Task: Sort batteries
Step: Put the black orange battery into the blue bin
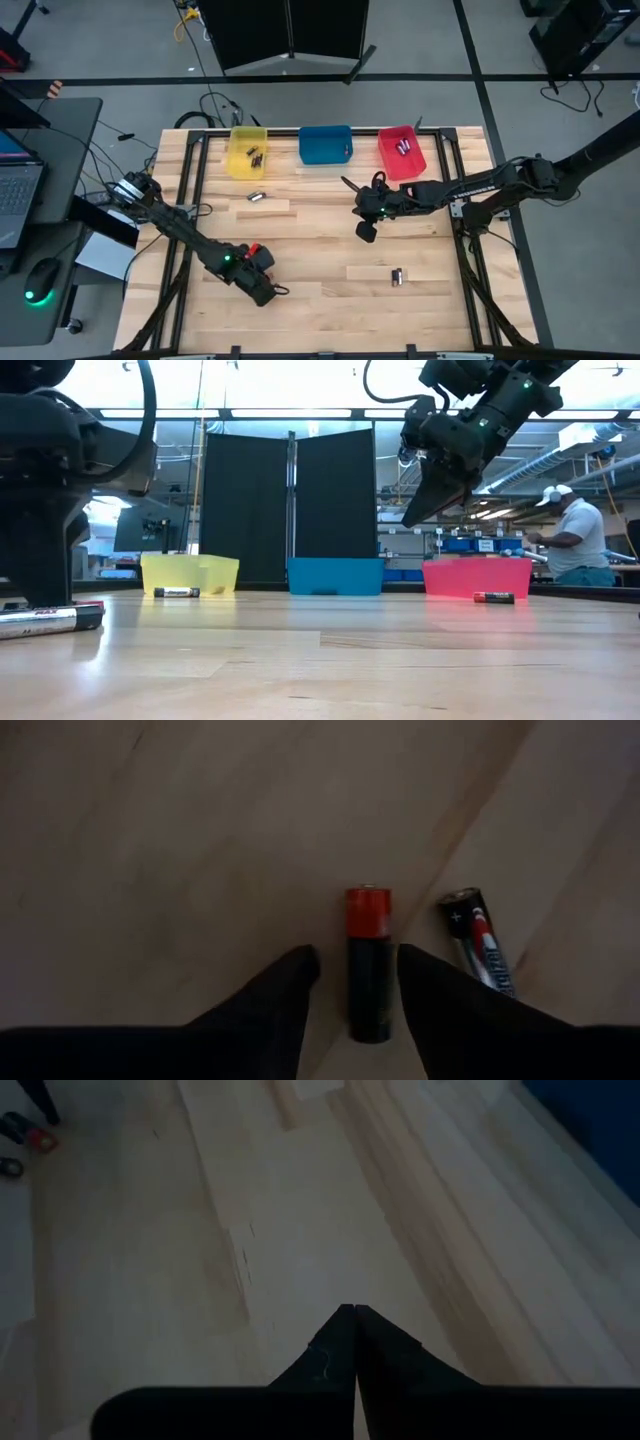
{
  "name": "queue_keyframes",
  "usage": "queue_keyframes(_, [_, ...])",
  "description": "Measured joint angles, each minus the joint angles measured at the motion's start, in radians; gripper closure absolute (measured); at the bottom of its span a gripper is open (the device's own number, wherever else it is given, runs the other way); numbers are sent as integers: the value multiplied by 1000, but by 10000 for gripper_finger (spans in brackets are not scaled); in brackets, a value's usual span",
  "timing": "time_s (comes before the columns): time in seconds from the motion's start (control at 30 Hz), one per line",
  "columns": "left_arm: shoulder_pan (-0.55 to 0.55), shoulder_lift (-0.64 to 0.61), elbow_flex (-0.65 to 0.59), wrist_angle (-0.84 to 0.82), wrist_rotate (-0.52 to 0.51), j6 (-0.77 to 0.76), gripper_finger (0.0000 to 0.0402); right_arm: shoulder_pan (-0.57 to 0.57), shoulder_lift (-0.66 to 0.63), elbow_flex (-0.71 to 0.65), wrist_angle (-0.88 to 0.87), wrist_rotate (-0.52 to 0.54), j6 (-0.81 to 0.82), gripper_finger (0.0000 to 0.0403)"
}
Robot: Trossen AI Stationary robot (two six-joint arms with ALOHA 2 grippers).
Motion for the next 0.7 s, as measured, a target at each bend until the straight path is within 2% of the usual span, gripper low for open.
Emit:
queue_keyframes(0.1, [1,1,-1,-8,-12,44,262,0,0,0,2,0,-1,390])
queue_keyframes(0.27, [12,1,1,-21,-2,117,357,0,0,0,2,0,-6,390])
queue_keyframes(0.33, [26,-6,20,-47,-9,130,360,0,0,0,3,2,-20,390])
queue_keyframes(0.43, [70,-16,72,-185,-77,189,360,-3,0,0,4,4,-27,390])
queue_keyframes(0.57, [161,-57,150,-268,-166,340,360,-14,0,0,3,5,-34,390])
queue_keyframes(0.7, [320,-86,159,-199,-167,558,360,-24,0,0,-3,6,-53,390])
